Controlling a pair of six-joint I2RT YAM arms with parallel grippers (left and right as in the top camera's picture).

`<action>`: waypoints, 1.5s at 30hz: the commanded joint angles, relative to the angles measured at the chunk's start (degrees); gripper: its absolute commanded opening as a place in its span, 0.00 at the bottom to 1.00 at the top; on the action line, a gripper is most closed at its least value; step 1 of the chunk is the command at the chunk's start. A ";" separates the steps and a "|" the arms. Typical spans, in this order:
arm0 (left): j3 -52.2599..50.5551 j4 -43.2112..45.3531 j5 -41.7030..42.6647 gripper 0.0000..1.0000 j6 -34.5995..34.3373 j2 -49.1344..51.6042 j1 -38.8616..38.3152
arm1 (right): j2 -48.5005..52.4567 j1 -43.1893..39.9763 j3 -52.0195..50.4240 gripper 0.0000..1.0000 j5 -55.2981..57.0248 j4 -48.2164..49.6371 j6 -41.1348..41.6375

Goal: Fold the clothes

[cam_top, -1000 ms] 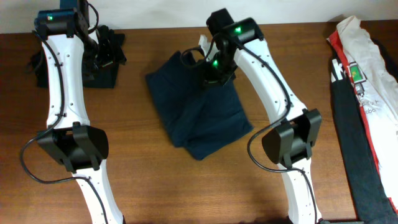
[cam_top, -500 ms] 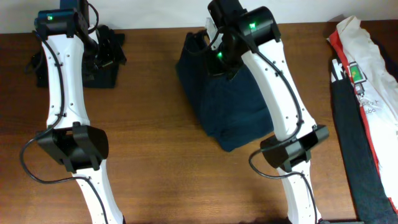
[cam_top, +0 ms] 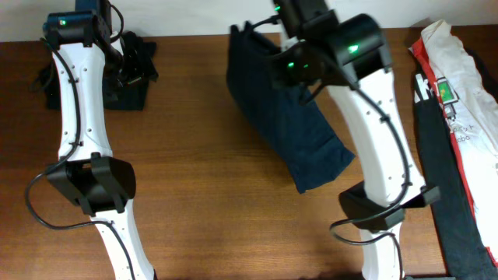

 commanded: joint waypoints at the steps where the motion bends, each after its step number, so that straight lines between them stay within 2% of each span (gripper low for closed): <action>1: 0.72 -0.09 -0.66 0.99 0.09 -1.62 0.04 | -1.60 -2.71 -5.27 0.04 0.76 -0.35 3.23; 6: 0.72 -0.09 -0.66 0.99 0.09 -1.62 0.04 | -1.60 -4.76 -13.51 0.04 -1.84 -0.35 6.54; 14: 0.72 -0.09 -0.66 0.99 0.09 -1.62 0.04 | -1.66 -7.08 -19.69 0.04 -1.38 -0.35 10.64; 21: 0.72 -0.07 -0.68 0.99 0.11 -1.62 0.04 | -1.77 -10.47 -26.88 0.04 1.86 -0.35 10.78; 23: 0.72 -0.07 -0.68 0.99 0.11 -1.62 0.04 | -1.77 -11.10 -29.62 0.17 1.84 -0.35 10.78; 24: 0.72 -0.07 -0.68 0.99 0.11 -1.62 0.04 | -1.77 -11.15 -31.06 0.30 1.86 -0.35 10.75; 25: 0.72 -0.04 -0.68 0.99 0.11 -1.62 0.04 | -1.77 -11.15 -32.22 0.57 1.86 -0.35 10.75; 26: 0.72 -0.02 -0.68 0.99 0.11 -1.62 0.04 | -1.77 -11.17 -33.07 0.80 1.84 -0.37 10.75; 28: 0.72 0.02 -0.68 0.99 0.11 -1.62 0.04 | -1.97 -11.50 -33.16 0.88 1.86 -0.35 10.69; 29: 0.72 -0.04 -0.66 0.99 0.11 -1.62 0.04 | -2.95 -12.31 -33.05 0.97 1.86 -0.35 10.40; 34: 0.72 0.00 -0.66 0.99 0.09 -1.62 0.04 | -8.02 -16.92 -33.07 0.99 -0.11 -0.35 9.40; 38: 0.72 0.11 0.24 0.98 0.09 -1.62 0.00 | -7.58 -19.04 -34.82 1.00 -0.09 -0.33 6.19; 39: 0.72 -0.04 1.84 0.94 0.13 -1.62 -0.11 | -7.28 -19.34 -35.93 0.99 -0.07 -0.11 6.19; 40: 0.72 -0.09 4.74 0.73 1.73 -1.62 -0.48 | -6.99 -19.82 -37.62 1.00 -0.07 0.48 6.19; 41: 0.72 -0.11 8.55 0.63 4.79 -1.62 -1.22 | -6.64 -20.52 -38.69 1.00 -0.11 0.85 6.21; 42: 0.72 -0.26 11.23 0.57 6.73 -1.62 -2.21 | -6.27 -21.27 -39.12 0.99 -0.17 1.01 6.21; 45: 0.72 -0.44 12.92 0.57 7.87 -1.57 -7.21 | -4.98 -23.89 -39.23 0.99 -5.29 1.14 4.02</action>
